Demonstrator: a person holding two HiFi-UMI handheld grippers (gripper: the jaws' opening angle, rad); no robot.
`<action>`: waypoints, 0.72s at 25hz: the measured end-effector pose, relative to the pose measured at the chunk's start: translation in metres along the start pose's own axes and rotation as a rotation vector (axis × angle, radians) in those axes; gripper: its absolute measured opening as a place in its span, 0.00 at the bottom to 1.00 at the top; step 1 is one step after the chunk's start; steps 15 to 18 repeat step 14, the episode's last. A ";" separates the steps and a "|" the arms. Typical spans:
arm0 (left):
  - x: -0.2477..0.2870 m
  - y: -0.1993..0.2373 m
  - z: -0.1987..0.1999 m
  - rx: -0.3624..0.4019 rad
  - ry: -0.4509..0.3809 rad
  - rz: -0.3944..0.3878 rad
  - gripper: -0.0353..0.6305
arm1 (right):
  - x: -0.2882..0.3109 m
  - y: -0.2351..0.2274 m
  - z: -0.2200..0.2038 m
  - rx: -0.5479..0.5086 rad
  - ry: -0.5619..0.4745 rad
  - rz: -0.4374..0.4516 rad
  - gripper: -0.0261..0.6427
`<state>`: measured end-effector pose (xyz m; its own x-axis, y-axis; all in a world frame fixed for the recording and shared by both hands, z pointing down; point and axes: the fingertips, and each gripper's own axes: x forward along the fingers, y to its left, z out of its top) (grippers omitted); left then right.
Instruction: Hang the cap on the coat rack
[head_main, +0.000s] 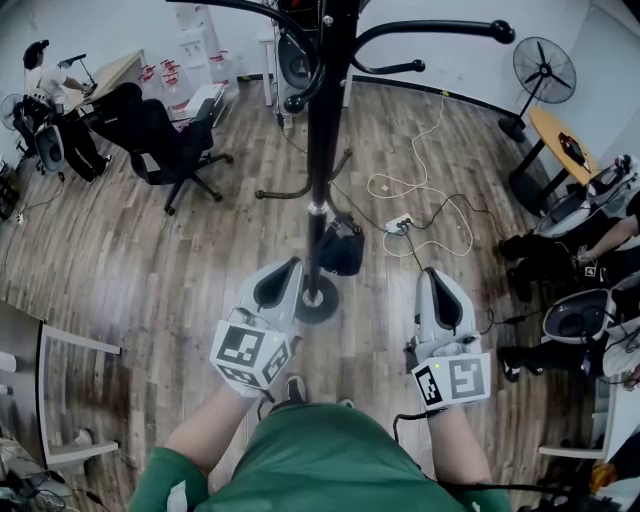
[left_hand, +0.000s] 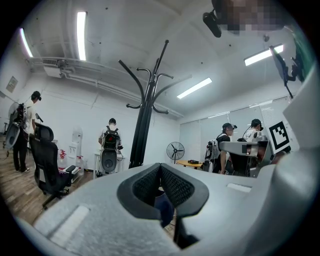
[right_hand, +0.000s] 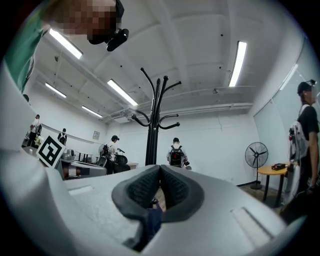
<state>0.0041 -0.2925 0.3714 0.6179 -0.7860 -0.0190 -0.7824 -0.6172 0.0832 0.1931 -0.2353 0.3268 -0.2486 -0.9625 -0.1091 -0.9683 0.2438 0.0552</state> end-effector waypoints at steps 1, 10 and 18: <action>0.001 0.001 0.000 -0.002 0.002 0.000 0.07 | 0.002 0.000 0.000 0.002 0.003 0.000 0.04; 0.010 0.013 -0.002 -0.010 0.012 -0.007 0.07 | 0.016 0.002 -0.004 0.011 0.020 0.002 0.04; 0.016 0.023 0.003 -0.009 0.016 -0.014 0.07 | 0.028 0.003 -0.001 0.021 0.026 -0.003 0.04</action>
